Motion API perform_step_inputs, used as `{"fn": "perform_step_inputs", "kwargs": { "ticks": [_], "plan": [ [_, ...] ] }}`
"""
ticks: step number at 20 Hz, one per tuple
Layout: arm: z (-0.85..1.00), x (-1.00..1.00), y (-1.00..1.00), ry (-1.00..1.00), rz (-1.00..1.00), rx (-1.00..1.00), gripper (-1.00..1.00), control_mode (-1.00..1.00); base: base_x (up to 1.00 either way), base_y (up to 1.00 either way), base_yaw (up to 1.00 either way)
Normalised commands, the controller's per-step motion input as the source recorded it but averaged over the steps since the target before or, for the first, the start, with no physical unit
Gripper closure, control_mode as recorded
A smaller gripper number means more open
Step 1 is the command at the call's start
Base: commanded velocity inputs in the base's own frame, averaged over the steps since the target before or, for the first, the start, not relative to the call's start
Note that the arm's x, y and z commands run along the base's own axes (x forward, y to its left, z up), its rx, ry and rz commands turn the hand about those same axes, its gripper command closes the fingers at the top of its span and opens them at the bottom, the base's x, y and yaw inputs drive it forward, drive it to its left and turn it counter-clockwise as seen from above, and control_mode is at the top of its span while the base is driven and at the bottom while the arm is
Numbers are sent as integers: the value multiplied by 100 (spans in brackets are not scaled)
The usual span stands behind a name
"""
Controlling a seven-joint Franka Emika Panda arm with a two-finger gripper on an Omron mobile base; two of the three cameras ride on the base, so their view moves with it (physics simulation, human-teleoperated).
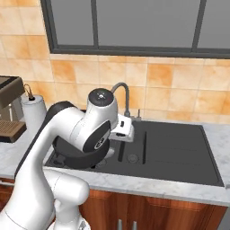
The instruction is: Move the pot and pan from the stove into the sink.
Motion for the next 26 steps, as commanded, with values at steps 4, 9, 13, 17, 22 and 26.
{"fn": "perform_step_inputs", "kwargs": {
  "ticks": [4,9,13,17,22,26],
  "plan": [
    [-9,55,20,-1,-2,0,100,-100,0,0,0],
    [-15,55,56,0,-12,-2,100,-100,0,0,0],
    [-7,24,40,0,-13,-2,100,-100,0,0,0],
    [-5,0,2,1,-1,0,100,-100,0,0,0],
    [-49,-3,0,3,0,-4,100,-100,0,0,0],
    [-56,18,0,2,-1,-2,100,-100,0,0,0]
  ]
}}
